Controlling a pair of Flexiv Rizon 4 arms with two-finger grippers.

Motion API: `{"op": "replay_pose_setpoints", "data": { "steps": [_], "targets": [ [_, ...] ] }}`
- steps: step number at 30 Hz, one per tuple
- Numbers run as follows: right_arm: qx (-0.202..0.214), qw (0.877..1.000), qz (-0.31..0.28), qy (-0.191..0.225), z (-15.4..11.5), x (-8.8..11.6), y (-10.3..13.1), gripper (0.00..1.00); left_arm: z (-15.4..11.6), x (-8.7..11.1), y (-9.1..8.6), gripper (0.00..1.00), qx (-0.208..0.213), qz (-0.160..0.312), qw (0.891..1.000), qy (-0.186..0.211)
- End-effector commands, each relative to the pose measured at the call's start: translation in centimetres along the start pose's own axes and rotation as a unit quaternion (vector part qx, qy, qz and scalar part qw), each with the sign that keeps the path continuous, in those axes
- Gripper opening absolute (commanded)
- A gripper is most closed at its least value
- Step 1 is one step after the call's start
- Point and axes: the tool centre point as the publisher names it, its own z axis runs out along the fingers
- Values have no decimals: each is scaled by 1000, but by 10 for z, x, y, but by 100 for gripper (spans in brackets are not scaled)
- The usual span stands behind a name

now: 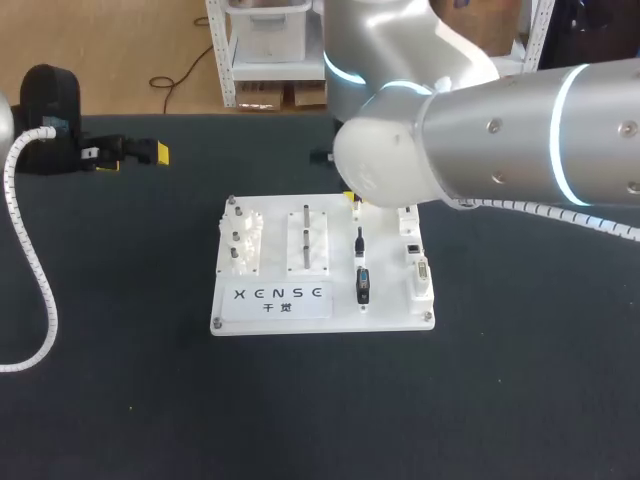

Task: Insert the USB connector, Ethernet cable, and multi-pin plug into their matching sockets one by one.

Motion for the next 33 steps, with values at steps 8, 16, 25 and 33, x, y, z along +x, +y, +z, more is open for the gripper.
{"op": "replay_pose_setpoints", "data": {
  "steps": [8,16,25,33],
  "targets": [
    [-12,999,13,-40,-35,9,-31,0,0,0,0,100,0,0,1000,0],
    [-2,999,19,-34,-28,22,-54,0,0,0,0,100,0,0,1000,0],
    [13,999,27,-29,-18,21,-65,0,0,0,0,100,0,0,1000,0],
    [19,999,32,-25,-14,22,-72,0,0,0,0,100,0,0,1000,0]
  ]
}}
